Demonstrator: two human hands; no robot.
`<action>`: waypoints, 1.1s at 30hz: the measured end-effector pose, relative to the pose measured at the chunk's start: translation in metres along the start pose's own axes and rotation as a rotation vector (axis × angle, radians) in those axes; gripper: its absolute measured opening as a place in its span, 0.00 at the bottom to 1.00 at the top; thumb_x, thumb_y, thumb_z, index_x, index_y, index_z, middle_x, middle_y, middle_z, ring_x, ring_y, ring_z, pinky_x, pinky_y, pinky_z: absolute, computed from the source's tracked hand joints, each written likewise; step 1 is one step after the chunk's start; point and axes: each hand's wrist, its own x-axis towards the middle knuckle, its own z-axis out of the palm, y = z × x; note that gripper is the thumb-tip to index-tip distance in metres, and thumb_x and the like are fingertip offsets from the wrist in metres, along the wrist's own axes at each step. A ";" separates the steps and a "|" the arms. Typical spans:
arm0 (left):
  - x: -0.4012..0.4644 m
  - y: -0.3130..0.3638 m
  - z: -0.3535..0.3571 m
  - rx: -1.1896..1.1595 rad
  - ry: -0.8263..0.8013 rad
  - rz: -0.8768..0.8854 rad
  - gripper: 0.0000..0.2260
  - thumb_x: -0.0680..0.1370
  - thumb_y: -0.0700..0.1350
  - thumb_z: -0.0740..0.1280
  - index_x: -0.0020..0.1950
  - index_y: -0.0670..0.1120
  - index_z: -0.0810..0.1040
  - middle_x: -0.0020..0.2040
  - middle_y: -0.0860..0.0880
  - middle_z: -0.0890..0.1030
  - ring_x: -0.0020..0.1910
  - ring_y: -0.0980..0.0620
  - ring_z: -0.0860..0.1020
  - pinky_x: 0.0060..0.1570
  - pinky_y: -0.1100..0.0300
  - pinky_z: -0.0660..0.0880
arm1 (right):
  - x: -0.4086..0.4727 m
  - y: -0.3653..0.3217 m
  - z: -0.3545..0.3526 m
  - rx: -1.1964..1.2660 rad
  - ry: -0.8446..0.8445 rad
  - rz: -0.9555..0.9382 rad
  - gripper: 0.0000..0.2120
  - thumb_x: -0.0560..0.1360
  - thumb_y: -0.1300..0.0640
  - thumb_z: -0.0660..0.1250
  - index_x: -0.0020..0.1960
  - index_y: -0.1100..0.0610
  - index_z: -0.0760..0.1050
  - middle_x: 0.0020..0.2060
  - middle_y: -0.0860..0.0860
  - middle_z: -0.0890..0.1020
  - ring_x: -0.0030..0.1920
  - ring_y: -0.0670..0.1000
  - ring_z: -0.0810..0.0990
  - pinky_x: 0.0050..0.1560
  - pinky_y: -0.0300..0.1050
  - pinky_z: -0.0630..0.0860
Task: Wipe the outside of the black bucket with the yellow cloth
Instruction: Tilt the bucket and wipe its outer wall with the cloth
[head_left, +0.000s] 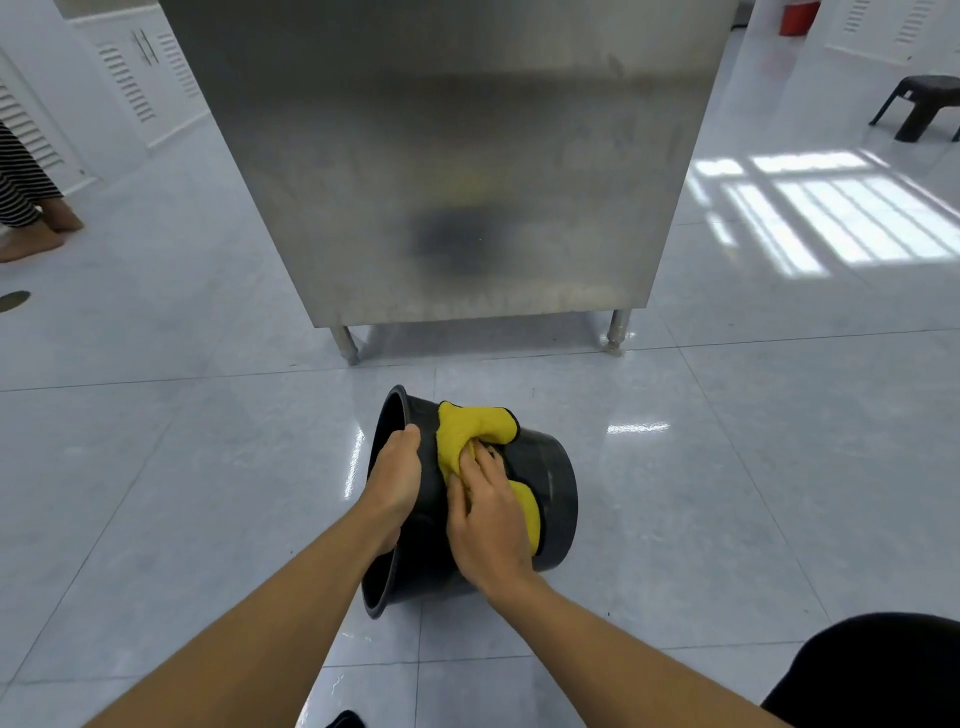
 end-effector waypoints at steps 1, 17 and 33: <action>0.001 0.000 0.000 0.006 0.006 -0.007 0.20 0.78 0.59 0.54 0.57 0.48 0.76 0.58 0.40 0.81 0.57 0.39 0.80 0.62 0.40 0.76 | 0.001 0.002 -0.002 -0.003 0.018 0.027 0.22 0.85 0.53 0.56 0.78 0.53 0.67 0.75 0.48 0.71 0.77 0.51 0.66 0.72 0.43 0.70; 0.001 0.010 -0.001 0.041 -0.039 0.039 0.19 0.82 0.55 0.58 0.50 0.39 0.73 0.46 0.41 0.78 0.45 0.43 0.77 0.50 0.46 0.77 | 0.002 0.069 -0.027 -0.049 0.167 0.696 0.17 0.85 0.54 0.52 0.68 0.60 0.72 0.64 0.59 0.76 0.63 0.63 0.76 0.61 0.57 0.73; 0.005 0.013 0.001 0.139 -0.007 -0.001 0.31 0.84 0.63 0.47 0.81 0.46 0.62 0.78 0.44 0.67 0.76 0.42 0.66 0.75 0.47 0.63 | -0.009 0.007 -0.008 -0.005 0.132 0.241 0.15 0.84 0.53 0.57 0.68 0.53 0.74 0.67 0.48 0.78 0.60 0.51 0.79 0.52 0.41 0.71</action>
